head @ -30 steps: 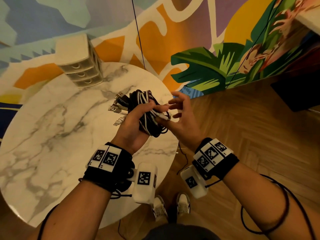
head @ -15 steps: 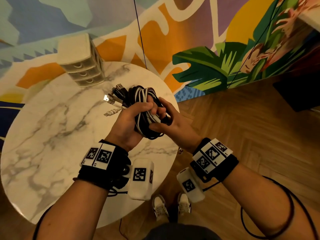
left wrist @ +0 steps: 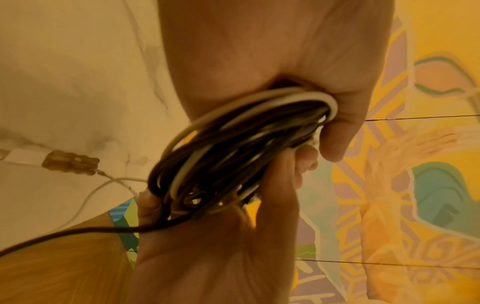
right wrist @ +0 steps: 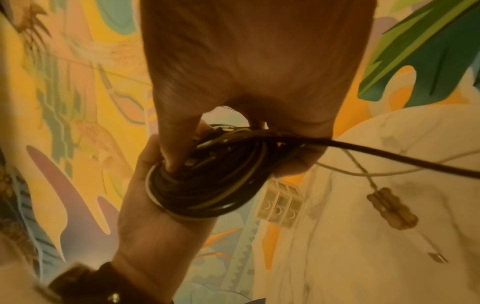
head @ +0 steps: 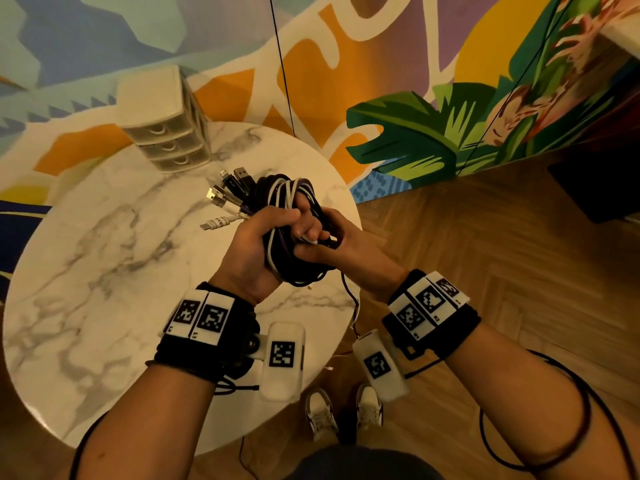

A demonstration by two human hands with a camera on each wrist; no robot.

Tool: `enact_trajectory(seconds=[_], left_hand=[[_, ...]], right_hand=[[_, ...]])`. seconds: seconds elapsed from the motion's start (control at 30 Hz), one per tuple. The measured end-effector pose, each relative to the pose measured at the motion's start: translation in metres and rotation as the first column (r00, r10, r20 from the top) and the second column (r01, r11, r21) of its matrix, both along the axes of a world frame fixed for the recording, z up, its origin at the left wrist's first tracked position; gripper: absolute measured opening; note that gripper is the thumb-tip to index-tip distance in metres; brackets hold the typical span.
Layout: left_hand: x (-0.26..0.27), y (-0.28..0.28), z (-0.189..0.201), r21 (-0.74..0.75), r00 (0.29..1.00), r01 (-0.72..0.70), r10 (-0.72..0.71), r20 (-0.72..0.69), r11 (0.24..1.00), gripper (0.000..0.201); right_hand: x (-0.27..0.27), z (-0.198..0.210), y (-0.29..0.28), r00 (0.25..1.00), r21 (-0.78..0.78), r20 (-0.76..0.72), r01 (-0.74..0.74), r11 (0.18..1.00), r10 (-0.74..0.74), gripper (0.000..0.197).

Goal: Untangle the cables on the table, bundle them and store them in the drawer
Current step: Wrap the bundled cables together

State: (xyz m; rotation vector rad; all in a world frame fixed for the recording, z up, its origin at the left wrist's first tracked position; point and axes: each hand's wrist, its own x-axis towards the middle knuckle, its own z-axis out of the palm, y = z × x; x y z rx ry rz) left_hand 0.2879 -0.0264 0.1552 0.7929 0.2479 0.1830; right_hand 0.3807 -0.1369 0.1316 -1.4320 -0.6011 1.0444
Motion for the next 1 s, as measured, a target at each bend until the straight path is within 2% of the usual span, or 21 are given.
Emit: enact_trajectory(seconds=[0.07, 0.13, 0.23, 0.33, 0.4, 0.47, 0.57, 0.67, 0.77, 0.83, 0.87, 0.9, 1.0], left_hand=[[0.0, 0.0, 0.001, 0.007, 1.0, -0.004, 0.004, -0.003, 1.0, 0.013], [0.001, 0.002, 0.003, 0.009, 1.0, 0.018, -0.018, 0.005, 1.0, 0.018], [-0.004, 0.008, 0.002, 0.05, 0.997, 0.072, -0.072, 0.006, 0.996, 0.03], [-0.007, 0.009, 0.002, 0.09, 0.998, 0.069, -0.067, -0.019, 0.994, 0.031], [-0.004, 0.004, 0.005, 0.091, 0.998, 0.008, -0.003, -0.057, 0.996, 0.019], [-0.004, 0.0, 0.007, 0.107, 0.994, -0.061, 0.07, -0.085, 0.992, 0.012], [-0.008, 0.0, 0.005, 0.121, 0.995, -0.052, 0.062, -0.08, 0.991, 0.016], [-0.016, 0.007, 0.004, 0.153, 0.997, -0.02, 0.031, -0.069, 0.988, 0.033], [-0.019, 0.011, 0.008, 0.15, 1.0, 0.005, -0.003, -0.013, 0.989, 0.031], [-0.019, 0.012, 0.014, 0.135, 0.999, 0.044, -0.047, 0.023, 0.99, 0.029], [-0.02, 0.013, 0.017, 0.137, 0.996, 0.079, -0.085, 0.037, 0.987, 0.028], [-0.02, 0.013, 0.02, 0.146, 0.99, 0.126, -0.134, 0.049, 0.981, 0.028], [-0.022, 0.011, 0.027, 0.178, 0.957, 0.27, -0.285, 0.06, 0.946, 0.027]], right_hand=[[0.0, -0.002, 0.001, 0.999, 0.018, -0.037, 0.003, 1.0, -0.002, 0.064], [0.001, -0.003, 0.0, 0.987, 0.057, -0.159, 0.019, 0.998, -0.01, 0.054], [0.004, -0.005, 0.0, 0.941, 0.119, -0.336, 0.01, 0.993, 0.031, 0.05], [0.003, -0.007, 0.002, 0.935, 0.115, -0.354, 0.018, 0.993, 0.024, 0.045], [0.001, -0.009, 0.005, 0.937, 0.114, -0.349, 0.011, 0.993, 0.03, 0.045], [0.0, -0.012, 0.008, 0.954, 0.085, -0.294, -0.032, 0.996, 0.056, 0.056], [0.008, -0.017, 0.004, 0.981, -0.007, -0.044, -0.19, 0.982, 0.19, 0.065], [0.021, -0.03, -0.013, 0.907, -0.223, 0.183, -0.337, 0.915, 0.379, 0.047], [0.023, -0.052, -0.021, 0.782, -0.468, 0.341, -0.34, 0.816, 0.521, 0.025], [0.021, -0.062, -0.021, 0.699, -0.633, 0.367, -0.296, 0.715, 0.614, 0.033], [0.019, -0.066, -0.021, 0.687, -0.667, 0.359, -0.285, 0.688, 0.632, 0.036], [0.019, -0.071, -0.022, 0.706, -0.669, 0.327, -0.297, 0.682, 0.628, 0.038], [0.024, -0.092, -0.024, 0.823, -0.579, 0.173, -0.359, 0.732, 0.541, 0.035]])
